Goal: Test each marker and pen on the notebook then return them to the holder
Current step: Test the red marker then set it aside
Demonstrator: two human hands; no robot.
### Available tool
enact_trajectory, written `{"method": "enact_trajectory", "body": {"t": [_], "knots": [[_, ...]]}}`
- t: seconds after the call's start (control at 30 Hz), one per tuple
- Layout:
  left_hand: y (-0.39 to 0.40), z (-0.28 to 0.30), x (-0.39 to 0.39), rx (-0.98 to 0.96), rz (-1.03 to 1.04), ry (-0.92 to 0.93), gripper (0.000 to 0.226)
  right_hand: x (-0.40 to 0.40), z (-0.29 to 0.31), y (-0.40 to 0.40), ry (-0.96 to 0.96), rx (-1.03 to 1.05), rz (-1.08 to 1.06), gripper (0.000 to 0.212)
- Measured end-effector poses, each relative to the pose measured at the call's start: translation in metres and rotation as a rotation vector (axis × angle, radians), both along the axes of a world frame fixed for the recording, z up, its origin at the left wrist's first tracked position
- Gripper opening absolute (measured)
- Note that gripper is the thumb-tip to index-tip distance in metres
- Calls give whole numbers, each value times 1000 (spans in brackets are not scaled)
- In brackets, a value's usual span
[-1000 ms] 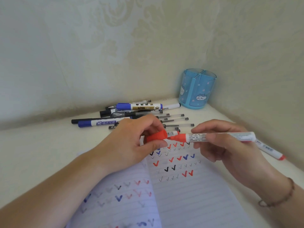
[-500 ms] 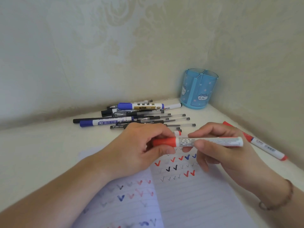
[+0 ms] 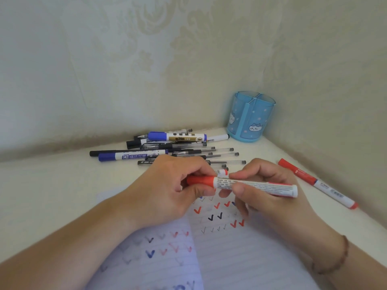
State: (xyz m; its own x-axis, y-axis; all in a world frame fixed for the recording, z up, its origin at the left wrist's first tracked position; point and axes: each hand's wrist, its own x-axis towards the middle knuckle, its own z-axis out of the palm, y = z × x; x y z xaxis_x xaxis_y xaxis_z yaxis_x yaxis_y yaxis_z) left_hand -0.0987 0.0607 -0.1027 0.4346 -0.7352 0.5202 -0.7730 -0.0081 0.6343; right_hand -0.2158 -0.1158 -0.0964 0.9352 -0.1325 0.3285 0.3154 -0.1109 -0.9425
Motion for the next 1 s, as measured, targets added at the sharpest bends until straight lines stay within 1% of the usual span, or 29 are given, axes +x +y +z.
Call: {"method": "enact_trajectory", "body": {"t": [0.1, 0.13, 0.17, 0.2, 0.27, 0.3, 0.33, 0.4, 0.47, 0.5, 0.57, 0.6, 0.67, 0.73, 0.77, 0.83, 0.9, 1.0], "knots": [[-1, 2, 5, -36, 50, -36, 16, -6, 9, -21, -42, -80, -8, 46], [0, 3, 7, -48, 67, -58, 18, -10, 13, -27, -42, -116, -35, 51], [0, 3, 8, -49, 78, -85, 19, -13, 16, -32, -27, -190, -88, 52], [0, 3, 7, -44, 78, -114, 20, -16, 19, -34, -2, -319, -170, 49], [-1, 0, 5, -51, 50, -175, 20, -18, 20, -32, 13, -660, -338, 36], [-2, -1, 3, -73, 36, -220, 19, -18, 20, -28, -18, -810, -392, 31], [-3, -3, 2, -99, 30, -266, 19, -17, 20, -23, -55, -923, -402, 27], [-4, -6, 1, -125, 35, -285, 22, -15, 17, -19, -104, -1049, -352, 27], [-3, -5, 3, -78, 61, -221, 29, -16, 19, -26, -53, -1078, -349, 26], [-2, -4, 6, -22, 104, -199, 34, -17, 24, -32, 19, -1061, -396, 21], [-1, -5, 18, 81, 241, -210, 45, -20, 33, -56, 192, -1027, -558, 4], [1, -5, 26, 109, 330, -218, 45, -22, 35, -72, 280, -1039, -642, 6], [7, -5, 42, 147, 530, -226, 39, -24, 34, -100, 446, -1099, -743, 18], [12, -6, 58, 203, 690, -246, 33, -23, 26, -115, 582, -1111, -768, 22], [14, -9, 64, 236, 737, -244, 32, -22, 21, -119, 632, -1100, -764, 22], [18, -14, 74, 298, 788, -223, 33, -20, 13, -121, 706, -1102, -741, 21], [19, -18, 79, 333, 785, -199, 36, -18, 9, -124, 758, -1108, -737, 22], [15, -19, 79, 383, 751, -186, 40, -16, 4, -130, 757, -1122, -798, 22]]}}
